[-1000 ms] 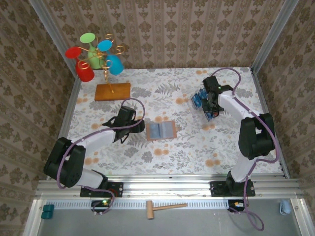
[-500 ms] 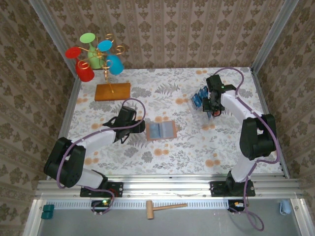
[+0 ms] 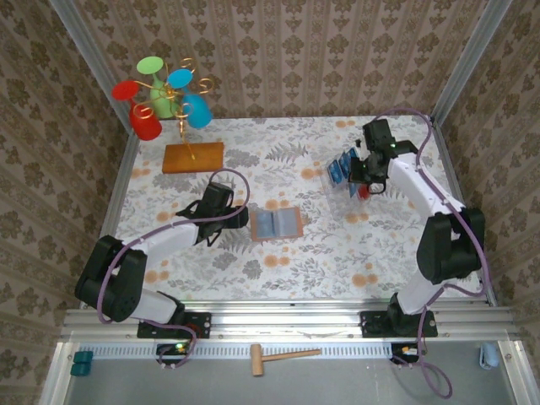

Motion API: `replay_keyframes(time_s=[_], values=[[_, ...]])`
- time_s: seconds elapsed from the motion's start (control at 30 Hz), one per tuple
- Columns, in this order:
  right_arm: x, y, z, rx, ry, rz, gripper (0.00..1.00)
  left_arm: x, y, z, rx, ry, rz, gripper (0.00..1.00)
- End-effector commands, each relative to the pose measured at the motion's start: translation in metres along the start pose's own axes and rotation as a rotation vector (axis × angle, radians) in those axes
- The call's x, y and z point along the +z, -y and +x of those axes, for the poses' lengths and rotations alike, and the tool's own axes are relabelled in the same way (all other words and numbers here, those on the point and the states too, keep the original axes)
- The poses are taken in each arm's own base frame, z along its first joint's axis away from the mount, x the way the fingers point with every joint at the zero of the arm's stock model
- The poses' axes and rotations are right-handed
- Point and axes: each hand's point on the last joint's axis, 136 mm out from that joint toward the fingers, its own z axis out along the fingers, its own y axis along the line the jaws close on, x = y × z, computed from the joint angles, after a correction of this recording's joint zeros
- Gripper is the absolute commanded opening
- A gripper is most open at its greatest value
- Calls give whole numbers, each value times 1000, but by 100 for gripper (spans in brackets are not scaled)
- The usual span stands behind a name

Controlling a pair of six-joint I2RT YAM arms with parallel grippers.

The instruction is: Put the credit cards into the card holder

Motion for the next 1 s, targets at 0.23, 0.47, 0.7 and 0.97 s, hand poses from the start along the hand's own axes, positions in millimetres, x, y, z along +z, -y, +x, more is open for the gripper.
replay_keyframes(time_s=[0.23, 0.47, 0.7, 0.97], values=[[-54, -49, -15, 89, 122, -278, 0, -5, 1, -1, 72, -20, -42, 69], [-40, -103, 9, 132, 133, -502, 0, 0, 11, 2, 133, -38, -73, 69], [8, -142, 51, 119, 90, -571, 0, 8, 20, 3, 192, -57, -118, 69], [50, -152, 77, 154, 72, -637, 0, 16, 26, 3, 242, -75, -161, 69]])
